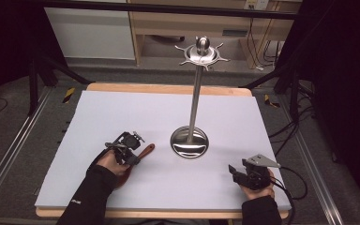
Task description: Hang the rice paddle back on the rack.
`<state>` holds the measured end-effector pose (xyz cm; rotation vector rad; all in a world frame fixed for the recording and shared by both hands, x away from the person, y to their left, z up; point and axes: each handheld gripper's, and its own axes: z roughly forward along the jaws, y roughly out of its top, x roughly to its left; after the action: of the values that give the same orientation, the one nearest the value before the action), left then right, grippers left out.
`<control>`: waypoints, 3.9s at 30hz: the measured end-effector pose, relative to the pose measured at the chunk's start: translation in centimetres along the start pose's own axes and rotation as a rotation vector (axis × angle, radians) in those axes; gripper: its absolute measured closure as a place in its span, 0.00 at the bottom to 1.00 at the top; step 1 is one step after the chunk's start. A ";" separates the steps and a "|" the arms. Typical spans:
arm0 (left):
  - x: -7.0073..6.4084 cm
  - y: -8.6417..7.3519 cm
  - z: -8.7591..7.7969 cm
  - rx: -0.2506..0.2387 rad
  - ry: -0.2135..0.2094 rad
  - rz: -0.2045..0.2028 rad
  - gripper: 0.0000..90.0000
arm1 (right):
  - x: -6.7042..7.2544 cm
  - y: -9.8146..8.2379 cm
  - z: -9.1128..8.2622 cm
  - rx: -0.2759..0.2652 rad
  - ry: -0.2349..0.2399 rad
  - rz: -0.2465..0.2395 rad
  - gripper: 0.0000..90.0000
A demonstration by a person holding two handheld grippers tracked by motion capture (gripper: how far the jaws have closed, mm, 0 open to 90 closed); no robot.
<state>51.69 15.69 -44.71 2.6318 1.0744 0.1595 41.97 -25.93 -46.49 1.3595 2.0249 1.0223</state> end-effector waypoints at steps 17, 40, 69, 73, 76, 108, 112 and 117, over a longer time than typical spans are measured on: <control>-0.4 0.7 0.0 0.044 0.024 0.026 0.86 | 0.1 0.0 0.0 0.009 0.009 0.011 0.43; -0.8 -2.0 -2.9 -0.143 0.016 0.009 0.87 | 0.1 0.0 0.0 0.009 0.006 0.007 0.43; -0.3 -6.2 -7.0 -0.405 0.021 -0.057 0.87 | 0.1 -0.1 0.2 0.013 -0.001 -0.004 0.43; -0.2 -6.6 -8.0 -0.446 0.016 -0.067 0.87 | 0.1 0.0 0.1 0.012 0.004 0.003 0.43; -0.1 -7.1 -8.8 -0.493 0.009 -0.075 0.87 | 0.1 -0.1 0.1 0.010 0.001 -0.006 0.43; -0.6 -8.6 -12.2 -0.898 0.060 -0.167 0.87 | 0.0 0.0 0.1 -0.003 0.000 -0.005 0.43; -0.7 -8.1 -12.6 -0.906 0.067 -0.147 0.87 | 0.1 0.0 0.0 -0.012 -0.003 -0.001 0.44; -0.8 -7.4 -13.4 -0.933 0.053 -0.130 0.87 | 0.1 0.0 -0.1 -0.017 -0.008 0.004 0.44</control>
<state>43.31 23.19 -34.27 1.7237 0.8776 0.5512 41.88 -25.90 -46.46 1.3569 2.0039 1.0314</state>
